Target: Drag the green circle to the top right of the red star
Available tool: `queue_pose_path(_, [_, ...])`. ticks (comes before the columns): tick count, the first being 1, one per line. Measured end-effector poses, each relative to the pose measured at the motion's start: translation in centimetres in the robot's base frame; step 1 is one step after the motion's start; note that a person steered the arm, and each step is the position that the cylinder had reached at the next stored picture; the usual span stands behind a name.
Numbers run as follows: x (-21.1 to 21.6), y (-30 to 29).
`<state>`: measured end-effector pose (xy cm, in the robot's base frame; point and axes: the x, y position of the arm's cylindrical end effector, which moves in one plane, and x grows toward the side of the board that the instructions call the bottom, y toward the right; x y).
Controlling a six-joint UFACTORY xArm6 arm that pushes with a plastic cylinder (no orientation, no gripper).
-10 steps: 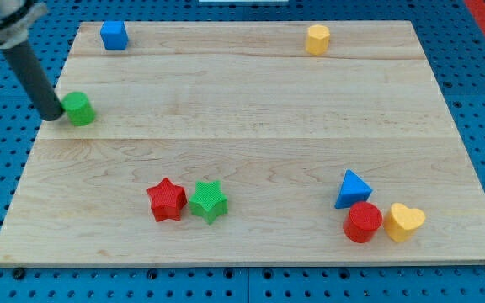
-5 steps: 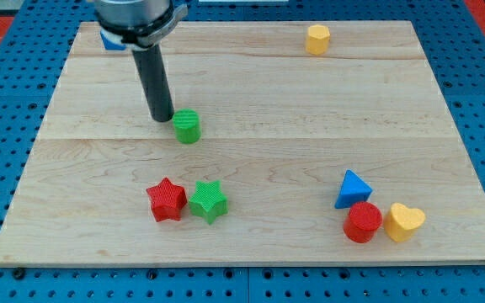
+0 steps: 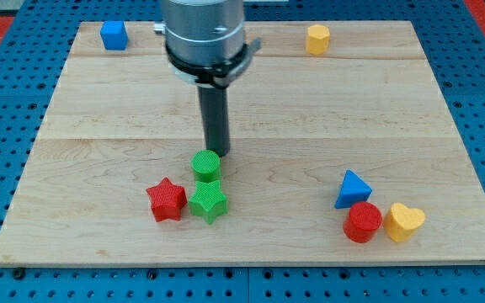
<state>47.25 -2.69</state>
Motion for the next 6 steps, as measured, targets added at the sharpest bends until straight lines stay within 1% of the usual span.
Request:
queue_pose_path(2, [1.1,-0.8])
queue_pose_path(3, [2.7,-0.4])
queue_pose_path(4, [-2.4,2.3])
queue_pose_path(5, [-7.1,11.1])
queue_pose_path(6, [-11.5,23.2])
